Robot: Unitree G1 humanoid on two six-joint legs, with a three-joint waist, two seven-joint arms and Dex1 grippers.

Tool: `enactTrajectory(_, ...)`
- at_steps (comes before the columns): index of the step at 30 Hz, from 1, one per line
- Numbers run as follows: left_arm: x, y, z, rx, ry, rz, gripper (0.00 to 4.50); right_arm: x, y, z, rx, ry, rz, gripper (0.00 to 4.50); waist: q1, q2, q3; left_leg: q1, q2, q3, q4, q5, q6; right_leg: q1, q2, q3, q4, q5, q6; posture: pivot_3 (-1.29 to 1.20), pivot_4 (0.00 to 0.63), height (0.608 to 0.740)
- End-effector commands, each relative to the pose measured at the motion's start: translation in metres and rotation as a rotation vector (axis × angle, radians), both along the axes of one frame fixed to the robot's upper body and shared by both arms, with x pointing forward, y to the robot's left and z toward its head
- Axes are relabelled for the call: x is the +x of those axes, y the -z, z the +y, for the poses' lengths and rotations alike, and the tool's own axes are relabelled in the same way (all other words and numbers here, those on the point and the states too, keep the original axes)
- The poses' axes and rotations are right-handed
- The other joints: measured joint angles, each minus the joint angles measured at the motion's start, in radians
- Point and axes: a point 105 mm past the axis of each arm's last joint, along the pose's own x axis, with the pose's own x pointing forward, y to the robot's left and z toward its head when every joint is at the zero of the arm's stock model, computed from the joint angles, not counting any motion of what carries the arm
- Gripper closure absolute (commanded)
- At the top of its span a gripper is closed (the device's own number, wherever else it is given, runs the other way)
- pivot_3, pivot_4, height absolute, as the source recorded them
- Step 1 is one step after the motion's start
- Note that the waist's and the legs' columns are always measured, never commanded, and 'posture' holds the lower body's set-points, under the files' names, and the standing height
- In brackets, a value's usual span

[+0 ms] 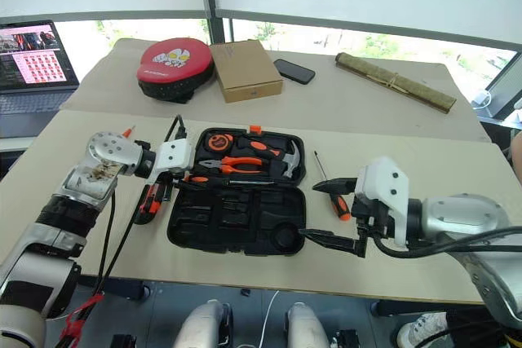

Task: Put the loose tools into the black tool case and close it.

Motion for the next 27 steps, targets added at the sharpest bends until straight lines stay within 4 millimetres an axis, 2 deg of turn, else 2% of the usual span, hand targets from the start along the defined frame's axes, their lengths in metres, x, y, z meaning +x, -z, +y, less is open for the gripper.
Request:
enactTrajectory(1,0.004,-0.007,-0.007,0.002,0.045,-0.047,3.59,0.007,-0.002,0.0,-0.011,0.005,-0.051,0.0,0.001,0.0,0.0,0.0,0.0,0.0,0.0,0.0,0.0,0.0,0.0,0.0,0.0,0.0,0.0,0.0,0.15,0.74)
enactTrajectory(6,0.0,-0.018,-0.021,-0.089,0.089,-0.05,3.59,0.012,0.002,-0.001,-0.01,0.02,-0.046,0.0,0.003,0.0,0.0,-0.001,0.0,0.0,0.002,0.0,0.0,0.0,0.0,-0.001,0.0,0.0,0.001,0.0,0.15,0.74)
enactTrajectory(12,0.001,-0.02,-0.022,-0.09,0.076,-0.065,3.59,0.012,0.009,-0.002,-0.018,0.018,-0.033,0.0,0.0,0.0,0.0,-0.002,0.0,-0.001,0.003,0.0,0.001,0.0,0.0,-0.001,0.001,0.0,0.001,0.0,0.15,0.74)
enactTrajectory(19,0.001,0.002,-0.006,0.032,0.087,-0.058,3.59,0.017,0.005,0.001,0.004,0.021,-0.045,0.0,0.001,0.0,0.0,-0.002,0.0,-0.001,0.004,0.0,0.001,0.0,0.0,-0.001,0.001,0.0,0.001,0.0,0.15,0.74)
enactTrajectory(27,0.005,0.004,-0.01,0.014,0.082,-0.053,3.59,0.018,0.004,0.002,0.012,0.023,-0.045,0.0,0.003,0.0,0.0,-0.002,0.0,-0.001,0.005,-0.001,0.001,0.001,0.0,-0.001,0.001,0.001,0.001,0.0,0.15,0.74)
